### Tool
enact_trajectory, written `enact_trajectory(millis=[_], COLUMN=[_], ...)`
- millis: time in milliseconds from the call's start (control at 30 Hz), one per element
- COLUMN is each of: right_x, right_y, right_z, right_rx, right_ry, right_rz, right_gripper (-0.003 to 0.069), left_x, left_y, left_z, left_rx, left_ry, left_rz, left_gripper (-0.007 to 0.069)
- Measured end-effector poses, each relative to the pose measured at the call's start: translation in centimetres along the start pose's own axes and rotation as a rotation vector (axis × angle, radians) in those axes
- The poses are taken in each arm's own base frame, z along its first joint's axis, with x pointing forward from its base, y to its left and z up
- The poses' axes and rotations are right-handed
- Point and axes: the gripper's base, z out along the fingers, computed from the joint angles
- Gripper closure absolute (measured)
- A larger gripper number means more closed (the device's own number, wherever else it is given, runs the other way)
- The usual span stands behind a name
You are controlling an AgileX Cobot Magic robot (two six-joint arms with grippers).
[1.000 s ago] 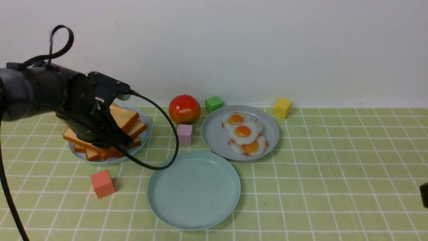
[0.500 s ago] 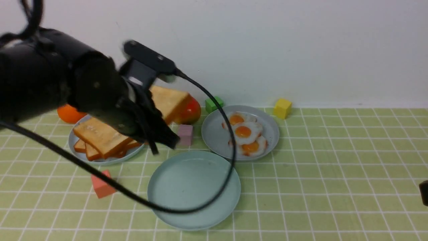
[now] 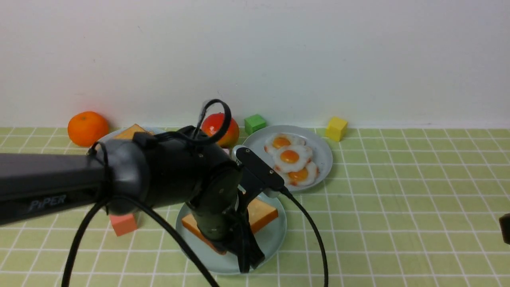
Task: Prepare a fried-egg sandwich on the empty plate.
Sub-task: Use the left arm to put a slice of bread into the empty plate in the middle, then use the right arm to grab a fried egg
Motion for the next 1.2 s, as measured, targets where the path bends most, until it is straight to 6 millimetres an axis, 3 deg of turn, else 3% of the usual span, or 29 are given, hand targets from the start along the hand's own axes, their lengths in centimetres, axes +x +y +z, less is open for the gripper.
enact_trajectory(millis=[100, 333, 400, 500, 600, 633, 667, 733, 767, 800, 833, 900, 933, 1000, 1100, 1133, 1200], right_x=[0.0, -0.5, -0.8, -1.7, -2.5, -2.9, -2.9, -3.7, -4.0, -4.1, -4.9, -5.9, -5.9, -7.2, -8.3, -8.5, -9.1], right_y=[0.0, -0.3, -0.6, -1.4, -2.3, -2.8, -2.9, -4.1, -4.5, -4.7, -5.4, -6.2, -6.2, -7.2, -8.4, -8.6, -10.0], right_z=[0.0, 0.8, 1.6, 3.9, 6.7, 8.1, 8.3, 11.3, 12.4, 12.8, 14.4, 16.4, 16.4, 19.2, 22.6, 23.0, 25.9], right_rx=[0.000, 0.003, 0.001, -0.008, -0.024, -0.027, -0.027, -0.017, -0.009, -0.008, 0.005, 0.011, 0.011, 0.007, -0.008, -0.008, -0.025], right_ry=[0.000, 0.006, 0.016, 0.048, 0.083, 0.096, 0.099, 0.117, 0.122, 0.128, 0.130, 0.145, 0.144, 0.170, 0.202, 0.207, 0.232], right_rz=[0.000, 0.014, 0.028, 0.075, 0.141, 0.173, 0.178, 0.235, 0.250, 0.255, 0.270, 0.285, 0.286, 0.309, 0.349, 0.354, 0.411], right_gripper=[0.0614, 0.0545, 0.0512, 0.0428, 0.0362, 0.0348, 0.0344, 0.0330, 0.0328, 0.0328, 0.0326, 0.0326, 0.0326, 0.0326, 0.0324, 0.0323, 0.0314], left_x=[-0.1, -1.0, -1.4, -2.5, -2.8, -2.5, -2.3, -0.6, 0.4, 0.8, 2.6, 5.1, 5.4, 8.2, 11.4, 11.5, 13.2], left_y=[0.0, 0.1, 0.2, 0.6, 1.3, 1.5, 1.6, 2.0, 2.1, 2.1, 2.1, 1.8, 1.7, 1.2, 0.4, 0.4, 0.0], left_z=[0.2, -0.7, -1.6, -5.8, -11.6, -14.4, -15.3, -20.3, -22.0, -22.6, -24.6, -25.9, -25.7, -26.0, -24.8, -24.7, -23.9], left_rx=[-0.002, 0.013, 0.023, 0.052, 0.067, 0.070, 0.069, 0.065, 0.063, 0.062, 0.062, 0.073, 0.077, 0.095, 0.115, 0.114, 0.126], left_ry=[-0.010, -0.020, -0.021, -0.061, -0.193, -0.265, -0.288, -0.424, -0.475, -0.494, -0.562, -0.625, -0.626, -0.687, -0.763, -0.769, -0.867], left_rz=[0.005, -0.071, -0.113, -0.188, -0.226, -0.235, -0.238, -0.249, -0.252, -0.253, -0.258, -0.267, -0.268, -0.280, -0.296, -0.296, -0.311], left_gripper=[0.0519, 0.0277, 0.0235, 0.0197, 0.0270, 0.0330, 0.0341, 0.0497, 0.0557, 0.0569, 0.0634, 0.0638, 0.0638, 0.0638, 0.0638, 0.0638, 0.0638])
